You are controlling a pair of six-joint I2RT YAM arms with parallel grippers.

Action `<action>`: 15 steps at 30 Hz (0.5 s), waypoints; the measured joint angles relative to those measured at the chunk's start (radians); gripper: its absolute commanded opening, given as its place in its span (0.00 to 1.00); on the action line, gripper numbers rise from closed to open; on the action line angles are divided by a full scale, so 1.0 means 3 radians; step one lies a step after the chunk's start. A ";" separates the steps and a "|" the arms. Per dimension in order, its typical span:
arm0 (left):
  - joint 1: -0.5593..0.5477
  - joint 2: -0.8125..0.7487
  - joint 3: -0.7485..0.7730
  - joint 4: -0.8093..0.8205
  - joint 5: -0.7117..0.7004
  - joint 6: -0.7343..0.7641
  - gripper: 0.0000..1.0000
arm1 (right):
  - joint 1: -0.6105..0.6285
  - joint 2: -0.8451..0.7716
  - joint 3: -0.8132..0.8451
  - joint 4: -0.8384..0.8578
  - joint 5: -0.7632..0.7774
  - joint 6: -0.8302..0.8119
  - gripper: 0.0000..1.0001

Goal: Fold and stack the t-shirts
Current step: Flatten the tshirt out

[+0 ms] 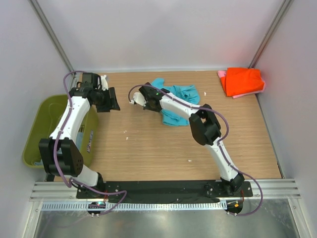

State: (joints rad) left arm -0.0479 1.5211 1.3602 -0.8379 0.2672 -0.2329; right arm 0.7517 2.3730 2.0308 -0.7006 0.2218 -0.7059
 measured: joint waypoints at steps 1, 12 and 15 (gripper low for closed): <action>0.0001 0.0006 0.0000 0.0011 0.0039 0.0000 0.56 | 0.0000 -0.0032 0.0000 0.0009 0.0046 -0.0022 0.02; -0.0202 0.0496 0.0150 0.0085 0.0273 0.0025 0.56 | -0.0135 -0.0922 0.0000 0.0415 0.0640 -0.0423 0.01; -0.0445 0.0748 0.0371 0.0098 0.0312 0.0065 0.57 | -0.0306 -0.1164 0.0003 0.0540 0.0763 -0.0465 0.01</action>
State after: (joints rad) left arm -0.1814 1.7454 1.4715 -0.8085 0.3607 -0.2134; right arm 0.6598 2.0239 2.0315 -0.5385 0.4507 -0.8455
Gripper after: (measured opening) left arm 0.563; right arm 0.043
